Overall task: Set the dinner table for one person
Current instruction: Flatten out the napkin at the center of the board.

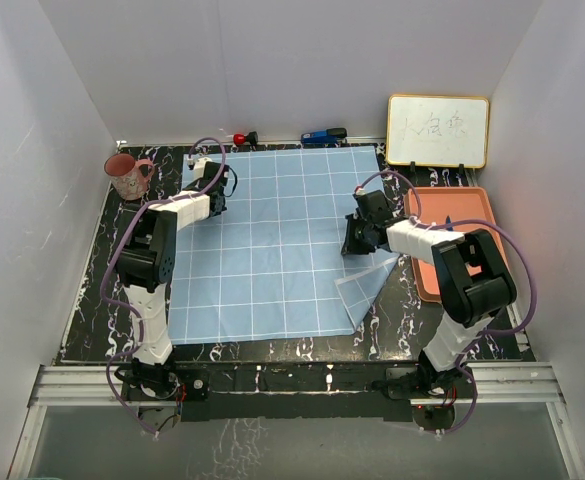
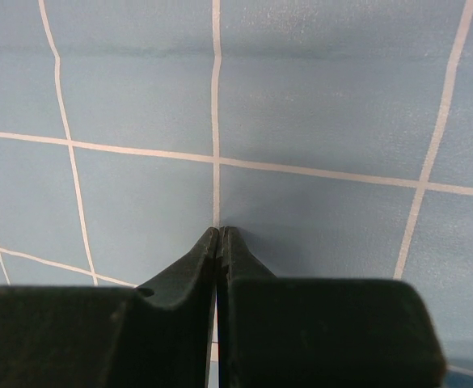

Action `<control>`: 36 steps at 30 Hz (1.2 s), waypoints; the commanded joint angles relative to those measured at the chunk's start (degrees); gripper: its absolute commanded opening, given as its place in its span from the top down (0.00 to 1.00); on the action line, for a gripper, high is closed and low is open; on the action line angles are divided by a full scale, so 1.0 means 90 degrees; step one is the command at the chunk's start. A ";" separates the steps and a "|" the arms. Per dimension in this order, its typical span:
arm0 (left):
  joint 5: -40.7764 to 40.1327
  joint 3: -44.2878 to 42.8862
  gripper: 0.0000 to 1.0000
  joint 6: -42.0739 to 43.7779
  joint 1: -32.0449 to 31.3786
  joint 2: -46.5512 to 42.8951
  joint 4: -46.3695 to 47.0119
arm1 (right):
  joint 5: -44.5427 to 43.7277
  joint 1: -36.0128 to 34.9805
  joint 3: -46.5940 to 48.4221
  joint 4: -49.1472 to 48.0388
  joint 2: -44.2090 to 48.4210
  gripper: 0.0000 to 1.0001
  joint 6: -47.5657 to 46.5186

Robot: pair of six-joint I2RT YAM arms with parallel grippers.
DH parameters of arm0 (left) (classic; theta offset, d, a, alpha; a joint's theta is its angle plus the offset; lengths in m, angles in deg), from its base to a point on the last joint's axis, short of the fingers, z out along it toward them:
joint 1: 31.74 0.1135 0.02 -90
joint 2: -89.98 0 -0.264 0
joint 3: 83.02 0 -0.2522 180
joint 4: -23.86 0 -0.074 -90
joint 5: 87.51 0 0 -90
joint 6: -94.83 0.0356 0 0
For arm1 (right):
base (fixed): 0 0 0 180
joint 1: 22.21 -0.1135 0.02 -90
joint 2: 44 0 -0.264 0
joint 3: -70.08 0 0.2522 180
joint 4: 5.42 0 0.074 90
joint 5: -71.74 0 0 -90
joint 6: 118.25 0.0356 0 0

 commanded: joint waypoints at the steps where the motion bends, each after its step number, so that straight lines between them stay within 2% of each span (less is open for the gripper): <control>1: 0.0113 0.0119 1.00 0.0024 0.0155 0.0078 -0.0233 | -0.0165 -0.0075 0.0326 0.0126 -0.0031 1.00 -0.0019; 12: 0.0142 0.0233 1.00 0.0012 0.0240 -0.0102 -0.0176 | -0.0259 -0.0430 -0.0283 0.1349 0.0937 1.00 0.0218; 22: 0.0253 0.0535 1.00 0.0012 0.0288 -0.0323 -0.0016 | -0.0432 -0.0611 -0.1379 0.1775 0.1729 1.00 0.0637; 26: 0.0277 0.0633 1.00 0.0017 0.0304 -0.0457 -0.0011 | -0.0385 -0.0632 -0.1410 0.1807 0.1711 1.00 0.0671; 31: 0.0174 0.0751 1.00 0.0039 0.0342 -0.0639 0.0006 | -0.0801 -0.0700 -0.1443 0.2381 0.1764 1.00 0.0675; 36: 0.0172 0.0967 1.00 0.0013 0.0479 -0.0793 0.0043 | -0.1335 -0.0734 -0.1220 0.3085 0.2009 1.00 0.1251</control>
